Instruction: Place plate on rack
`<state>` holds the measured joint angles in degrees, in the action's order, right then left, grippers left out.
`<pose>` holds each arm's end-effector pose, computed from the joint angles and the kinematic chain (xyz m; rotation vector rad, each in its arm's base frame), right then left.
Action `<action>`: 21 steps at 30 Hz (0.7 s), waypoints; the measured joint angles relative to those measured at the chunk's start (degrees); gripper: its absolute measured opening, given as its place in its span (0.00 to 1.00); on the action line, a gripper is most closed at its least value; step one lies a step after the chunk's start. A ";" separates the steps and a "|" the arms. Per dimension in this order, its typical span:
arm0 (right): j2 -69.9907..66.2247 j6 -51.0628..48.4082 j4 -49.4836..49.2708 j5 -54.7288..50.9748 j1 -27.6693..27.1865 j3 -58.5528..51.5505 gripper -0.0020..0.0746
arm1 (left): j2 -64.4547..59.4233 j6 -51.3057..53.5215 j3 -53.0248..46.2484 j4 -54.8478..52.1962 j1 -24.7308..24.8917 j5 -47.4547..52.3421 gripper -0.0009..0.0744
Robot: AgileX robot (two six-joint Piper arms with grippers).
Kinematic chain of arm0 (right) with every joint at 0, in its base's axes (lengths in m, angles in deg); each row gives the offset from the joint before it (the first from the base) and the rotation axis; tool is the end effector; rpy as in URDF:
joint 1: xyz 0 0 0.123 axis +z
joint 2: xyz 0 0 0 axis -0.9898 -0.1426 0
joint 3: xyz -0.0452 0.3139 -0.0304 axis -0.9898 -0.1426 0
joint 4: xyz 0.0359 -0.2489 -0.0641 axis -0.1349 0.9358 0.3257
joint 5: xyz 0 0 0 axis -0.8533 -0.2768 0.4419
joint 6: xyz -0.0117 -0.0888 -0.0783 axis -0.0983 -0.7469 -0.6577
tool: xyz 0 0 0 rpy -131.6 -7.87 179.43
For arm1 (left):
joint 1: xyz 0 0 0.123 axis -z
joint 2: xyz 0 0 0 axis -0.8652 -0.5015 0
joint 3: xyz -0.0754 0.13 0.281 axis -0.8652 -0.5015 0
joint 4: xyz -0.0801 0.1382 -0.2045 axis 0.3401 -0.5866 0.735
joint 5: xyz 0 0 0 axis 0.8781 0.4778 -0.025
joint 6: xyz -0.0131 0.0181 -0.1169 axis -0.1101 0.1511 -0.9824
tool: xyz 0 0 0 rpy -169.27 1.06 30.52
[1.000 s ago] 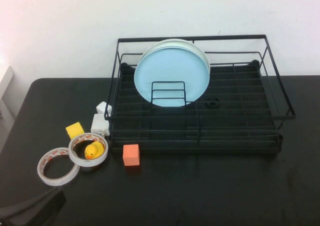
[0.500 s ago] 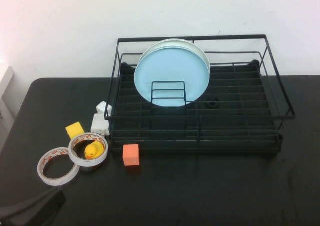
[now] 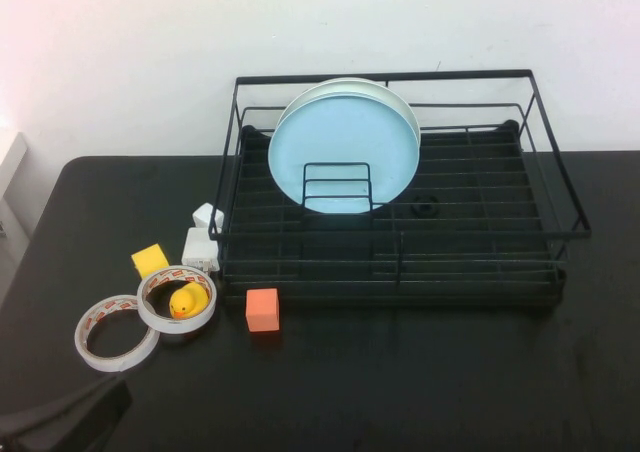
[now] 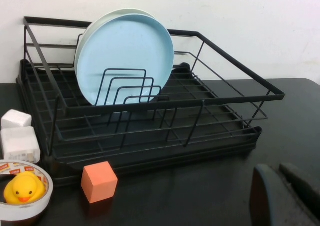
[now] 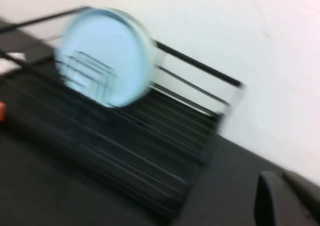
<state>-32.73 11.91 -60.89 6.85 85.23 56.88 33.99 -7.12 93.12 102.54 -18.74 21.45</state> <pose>0.0860 0.0264 0.2910 -0.4990 1.6875 -0.0668 0.0846 -0.0458 0.2526 0.1872 1.7310 -0.6356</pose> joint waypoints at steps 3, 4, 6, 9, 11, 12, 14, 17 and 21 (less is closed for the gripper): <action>5.84 17.99 12.13 7.90 -0.70 -8.44 0.03 | 0.00 0.00 0.00 0.00 0.00 0.00 0.01; 7.82 26.48 17.84 9.26 -1.38 -11.19 0.03 | 0.00 0.00 0.00 0.00 0.00 0.00 0.01; 11.17 40.12 28.62 9.63 -2.55 -15.11 0.03 | 0.00 0.00 0.00 0.00 0.00 0.00 0.01; 15.57 52.64 38.28 9.63 -4.16 -19.09 0.03 | 0.00 0.00 0.00 0.00 0.00 0.00 0.01; 18.33 55.33 40.76 9.63 -5.29 -20.61 0.03 | 0.00 0.00 0.00 0.00 0.00 0.00 0.01; 19.50 55.73 41.31 9.10 -5.81 -21.10 0.03 | 0.00 0.00 0.00 0.00 0.00 0.00 0.01; 20.57 56.42 41.88 7.08 -7.14 -21.84 0.03 | 0.00 0.00 0.00 0.00 0.00 0.00 0.01; 20.97 56.80 41.21 3.19 -8.88 -21.96 0.03 | 0.00 0.00 0.00 0.00 0.00 0.00 0.01; 20.97 56.79 39.82 1.65 -9.73 -21.96 0.03 | 0.00 0.00 0.00 0.00 0.00 0.00 0.01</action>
<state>-11.76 68.71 -21.06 8.50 75.50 34.92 33.99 -7.12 93.12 102.54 -18.74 21.45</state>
